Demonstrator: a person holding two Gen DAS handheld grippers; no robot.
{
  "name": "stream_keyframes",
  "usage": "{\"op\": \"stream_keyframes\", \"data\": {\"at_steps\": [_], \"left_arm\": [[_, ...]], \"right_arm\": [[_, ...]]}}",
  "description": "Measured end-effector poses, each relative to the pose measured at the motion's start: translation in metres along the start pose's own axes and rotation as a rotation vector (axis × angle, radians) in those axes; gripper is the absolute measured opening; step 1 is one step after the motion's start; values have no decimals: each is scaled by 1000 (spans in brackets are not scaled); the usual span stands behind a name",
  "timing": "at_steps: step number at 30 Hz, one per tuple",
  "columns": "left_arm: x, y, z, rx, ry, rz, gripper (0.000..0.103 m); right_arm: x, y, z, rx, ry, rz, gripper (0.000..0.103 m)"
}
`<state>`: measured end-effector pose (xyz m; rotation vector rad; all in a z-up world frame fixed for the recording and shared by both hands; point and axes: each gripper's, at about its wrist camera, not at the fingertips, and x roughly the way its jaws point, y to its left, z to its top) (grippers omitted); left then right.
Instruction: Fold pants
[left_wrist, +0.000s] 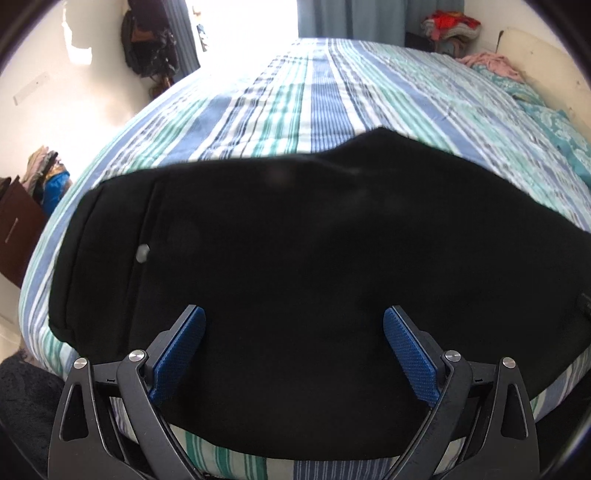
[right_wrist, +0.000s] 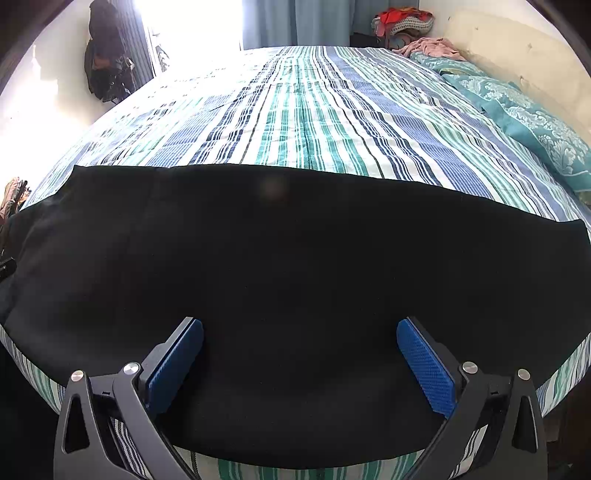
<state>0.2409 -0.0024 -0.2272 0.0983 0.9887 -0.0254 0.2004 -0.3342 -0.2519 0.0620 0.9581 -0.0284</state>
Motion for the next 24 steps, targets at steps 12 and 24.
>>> {"op": "stream_keyframes", "data": {"at_steps": [12,24], "left_arm": [[-4,0,-2,8,-10,-2,99],[-3,-1,-3,17,-13,3,99]], "right_arm": [[-1,0,0,-1,-3,0,103],[-1,0,0,-1,-7,-2,103]]}}
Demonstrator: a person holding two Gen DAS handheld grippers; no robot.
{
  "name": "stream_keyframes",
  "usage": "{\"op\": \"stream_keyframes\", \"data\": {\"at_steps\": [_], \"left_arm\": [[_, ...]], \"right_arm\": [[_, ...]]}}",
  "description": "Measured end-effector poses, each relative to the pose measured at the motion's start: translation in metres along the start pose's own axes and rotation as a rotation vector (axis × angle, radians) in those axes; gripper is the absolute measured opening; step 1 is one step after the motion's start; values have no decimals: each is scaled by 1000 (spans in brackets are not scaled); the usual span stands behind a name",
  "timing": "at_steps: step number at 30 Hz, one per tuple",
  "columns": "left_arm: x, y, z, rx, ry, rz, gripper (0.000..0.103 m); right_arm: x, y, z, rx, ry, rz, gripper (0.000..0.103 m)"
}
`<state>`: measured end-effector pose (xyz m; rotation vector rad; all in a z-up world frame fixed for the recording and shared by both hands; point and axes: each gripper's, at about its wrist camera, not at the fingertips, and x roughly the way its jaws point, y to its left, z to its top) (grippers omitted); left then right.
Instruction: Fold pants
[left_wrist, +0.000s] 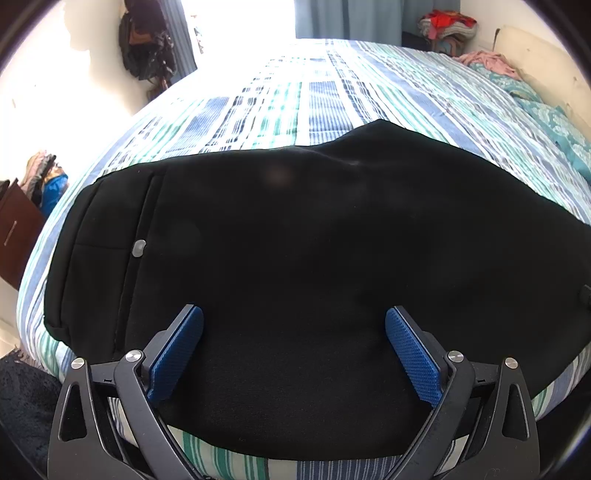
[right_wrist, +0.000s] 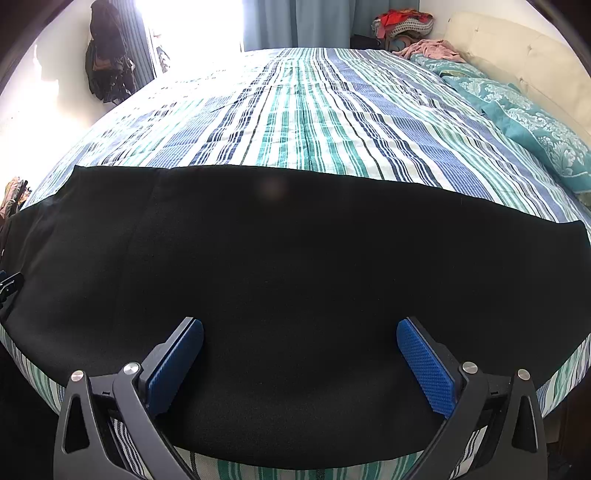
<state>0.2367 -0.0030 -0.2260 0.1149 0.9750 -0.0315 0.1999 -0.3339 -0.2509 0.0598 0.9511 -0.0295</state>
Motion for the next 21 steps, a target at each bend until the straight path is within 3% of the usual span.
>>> {"op": "stream_keyframes", "data": {"at_steps": [21], "left_arm": [[0,-1,-1,7,-5,3,100]], "right_arm": [[-3,-1,4,-7,3,12,103]]}}
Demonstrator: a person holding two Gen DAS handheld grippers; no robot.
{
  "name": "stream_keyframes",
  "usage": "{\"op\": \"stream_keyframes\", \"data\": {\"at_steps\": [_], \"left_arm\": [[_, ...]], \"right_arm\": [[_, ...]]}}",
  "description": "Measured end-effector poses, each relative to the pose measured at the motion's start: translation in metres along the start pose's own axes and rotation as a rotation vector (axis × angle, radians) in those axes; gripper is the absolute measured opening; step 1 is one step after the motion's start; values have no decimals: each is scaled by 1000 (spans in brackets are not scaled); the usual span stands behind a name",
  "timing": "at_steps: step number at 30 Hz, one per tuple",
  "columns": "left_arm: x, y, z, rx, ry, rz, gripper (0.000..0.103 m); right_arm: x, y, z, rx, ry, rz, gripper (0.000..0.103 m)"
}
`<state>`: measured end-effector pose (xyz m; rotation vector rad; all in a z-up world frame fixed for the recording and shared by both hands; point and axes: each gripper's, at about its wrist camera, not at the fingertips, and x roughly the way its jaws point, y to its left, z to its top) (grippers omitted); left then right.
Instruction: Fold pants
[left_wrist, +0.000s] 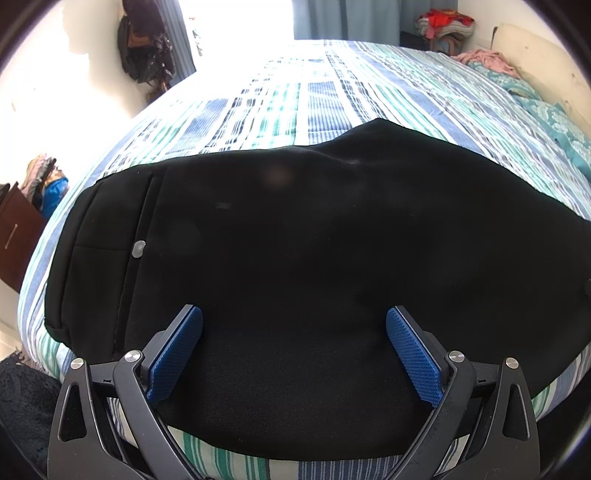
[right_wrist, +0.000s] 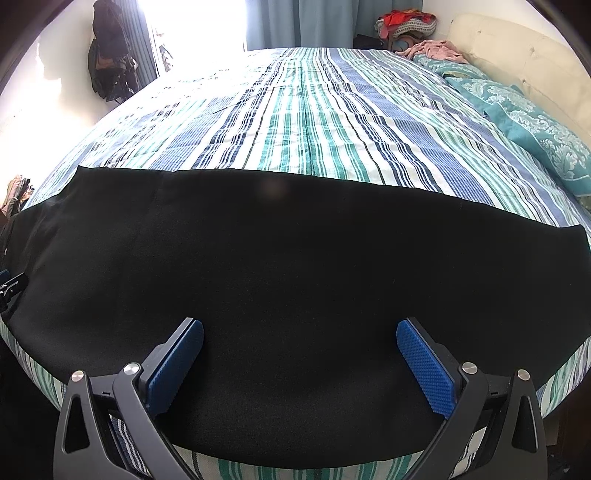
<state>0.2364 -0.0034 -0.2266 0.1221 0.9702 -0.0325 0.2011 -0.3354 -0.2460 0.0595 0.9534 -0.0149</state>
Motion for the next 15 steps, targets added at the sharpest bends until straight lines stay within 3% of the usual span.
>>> {"op": "stream_keyframes", "data": {"at_steps": [9,15], "left_arm": [[1,1,0,3,1,-1,100],[2,1,0,6,-1,0,101]], "right_arm": [[-14,-11,4,36,-69,-3,103],[-21,-69,18,179,-51,53,103]]}}
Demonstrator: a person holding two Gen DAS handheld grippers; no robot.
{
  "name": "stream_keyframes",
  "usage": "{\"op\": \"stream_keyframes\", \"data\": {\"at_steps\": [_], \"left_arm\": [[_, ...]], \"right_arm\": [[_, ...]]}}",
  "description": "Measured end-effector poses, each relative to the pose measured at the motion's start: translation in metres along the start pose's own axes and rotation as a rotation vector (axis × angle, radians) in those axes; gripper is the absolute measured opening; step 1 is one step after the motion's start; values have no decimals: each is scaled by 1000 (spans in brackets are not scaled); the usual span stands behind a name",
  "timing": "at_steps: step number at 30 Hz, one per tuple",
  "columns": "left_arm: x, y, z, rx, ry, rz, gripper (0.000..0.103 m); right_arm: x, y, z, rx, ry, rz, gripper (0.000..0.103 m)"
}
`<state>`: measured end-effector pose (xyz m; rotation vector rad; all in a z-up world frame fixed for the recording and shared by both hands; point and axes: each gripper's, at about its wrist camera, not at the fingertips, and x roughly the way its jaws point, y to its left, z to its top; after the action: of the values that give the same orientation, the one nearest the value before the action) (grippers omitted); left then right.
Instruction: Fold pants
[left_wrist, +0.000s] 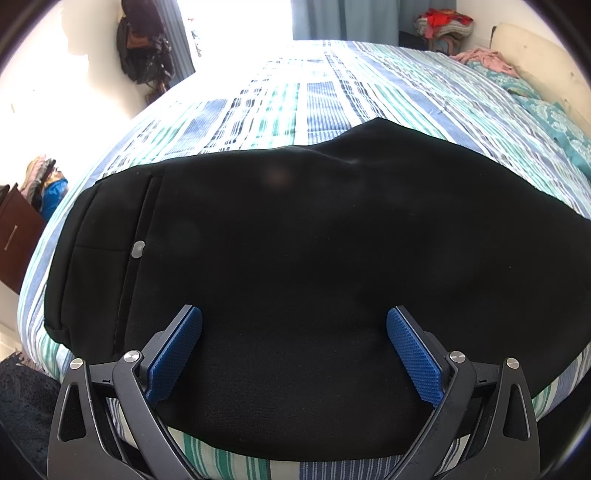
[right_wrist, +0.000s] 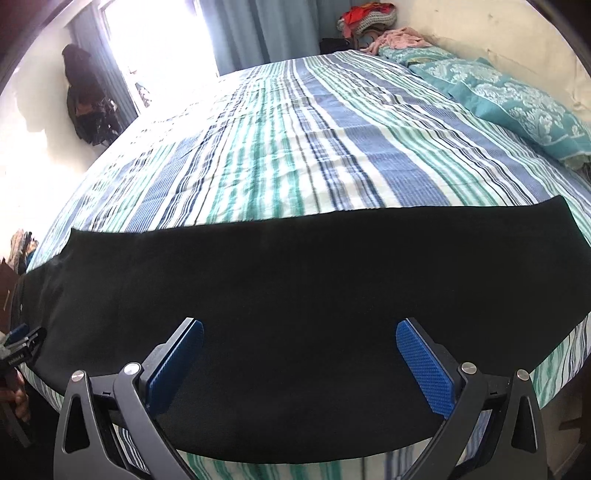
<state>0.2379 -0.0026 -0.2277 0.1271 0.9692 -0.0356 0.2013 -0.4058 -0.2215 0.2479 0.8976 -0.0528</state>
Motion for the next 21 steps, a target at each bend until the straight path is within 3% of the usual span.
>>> {"op": "stream_keyframes", "data": {"at_steps": [2,6,11,15,21], "left_arm": [[0,0,0,1,1,1,101],[1,0,0,2,0,0,101],[2,0,1,-1,0,11,102],[3,-1,2,2,3,12,102],[3,-2,1,2,4,20,103]], "right_arm": [[-9,-23,18,-15,-25,-13,103],[-26,-84,55,-108,-53,-122,103],[-31,-186,75,-75,0,-221,103],[-36,-241,70,26,21,-198,103],[-37,-263,61,70,27,-86,103]]}}
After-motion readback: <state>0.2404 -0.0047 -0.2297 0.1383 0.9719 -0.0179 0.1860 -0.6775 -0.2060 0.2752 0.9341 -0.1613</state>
